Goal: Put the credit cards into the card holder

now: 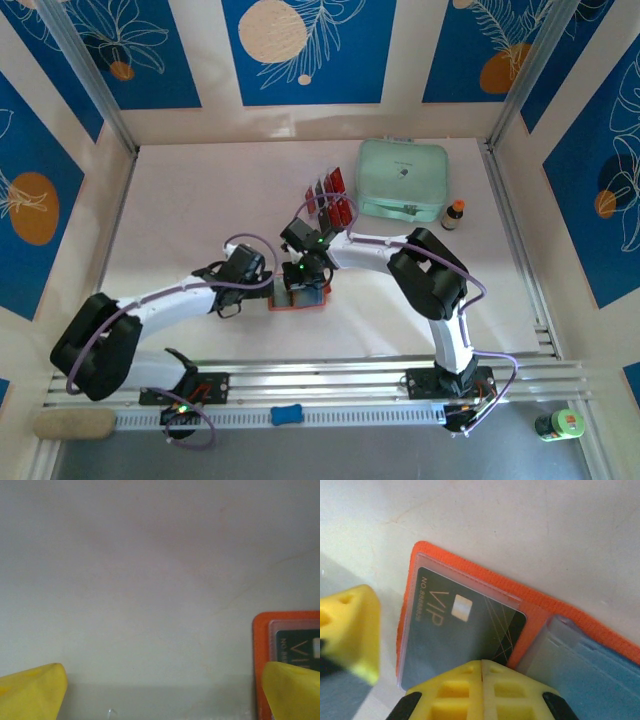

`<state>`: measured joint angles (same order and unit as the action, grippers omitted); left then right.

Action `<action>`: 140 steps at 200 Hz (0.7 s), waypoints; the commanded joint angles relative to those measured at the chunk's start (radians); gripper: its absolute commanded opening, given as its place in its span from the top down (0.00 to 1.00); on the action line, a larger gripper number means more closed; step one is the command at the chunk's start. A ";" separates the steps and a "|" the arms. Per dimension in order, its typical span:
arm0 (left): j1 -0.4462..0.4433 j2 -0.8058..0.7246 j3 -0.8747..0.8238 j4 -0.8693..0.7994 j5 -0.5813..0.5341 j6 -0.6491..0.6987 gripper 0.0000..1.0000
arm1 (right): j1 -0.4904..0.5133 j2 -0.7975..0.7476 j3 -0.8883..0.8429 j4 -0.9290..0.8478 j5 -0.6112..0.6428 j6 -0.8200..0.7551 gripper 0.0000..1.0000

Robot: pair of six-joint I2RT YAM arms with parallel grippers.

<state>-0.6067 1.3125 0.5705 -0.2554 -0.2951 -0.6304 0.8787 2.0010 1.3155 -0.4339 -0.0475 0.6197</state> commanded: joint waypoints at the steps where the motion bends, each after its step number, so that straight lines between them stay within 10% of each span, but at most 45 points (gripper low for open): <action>1: 0.028 -0.045 0.032 -0.045 0.016 0.008 0.00 | 0.002 -0.022 -0.006 -0.034 -0.001 -0.008 1.00; 140: 0.023 -0.121 0.116 -0.084 0.113 0.006 0.00 | -0.108 -0.238 -0.149 0.009 -0.002 -0.018 0.97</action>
<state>-0.5816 1.2221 0.6395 -0.3244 -0.2253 -0.6270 0.8112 1.7992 1.2285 -0.4244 -0.0498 0.6182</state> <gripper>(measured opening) 0.996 0.062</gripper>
